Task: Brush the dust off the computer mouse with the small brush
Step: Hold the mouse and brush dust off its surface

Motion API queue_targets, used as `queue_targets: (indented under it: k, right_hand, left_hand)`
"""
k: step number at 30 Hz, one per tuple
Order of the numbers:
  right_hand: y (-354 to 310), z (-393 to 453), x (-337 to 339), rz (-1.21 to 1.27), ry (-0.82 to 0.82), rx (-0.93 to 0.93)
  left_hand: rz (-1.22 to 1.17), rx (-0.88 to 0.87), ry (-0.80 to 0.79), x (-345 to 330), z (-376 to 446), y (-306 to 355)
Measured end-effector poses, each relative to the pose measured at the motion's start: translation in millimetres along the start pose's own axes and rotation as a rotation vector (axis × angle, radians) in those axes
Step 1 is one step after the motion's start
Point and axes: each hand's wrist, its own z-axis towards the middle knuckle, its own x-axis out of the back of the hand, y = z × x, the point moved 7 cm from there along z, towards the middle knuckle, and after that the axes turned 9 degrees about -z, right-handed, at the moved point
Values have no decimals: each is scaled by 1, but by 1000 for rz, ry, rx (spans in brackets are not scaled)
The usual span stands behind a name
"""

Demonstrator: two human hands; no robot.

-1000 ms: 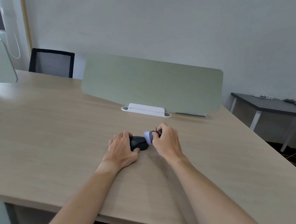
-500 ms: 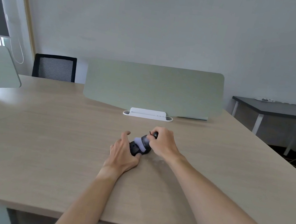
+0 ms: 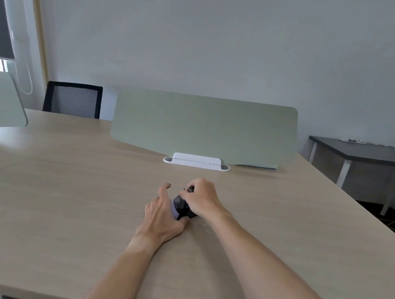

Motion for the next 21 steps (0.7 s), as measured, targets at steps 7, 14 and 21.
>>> queue_targets:
  k: [7,14,21]
  right_hand:
    - [9,15,32,-190,109,-29]
    - [-18,9,0,4,-69,50]
    - [13,18,29,-103,114,-20]
  left_hand:
    - [12,8,22,1,-1,-2]
    - [-18,1,25,1,0,0]
    - [3,15,25,2,-3,1]
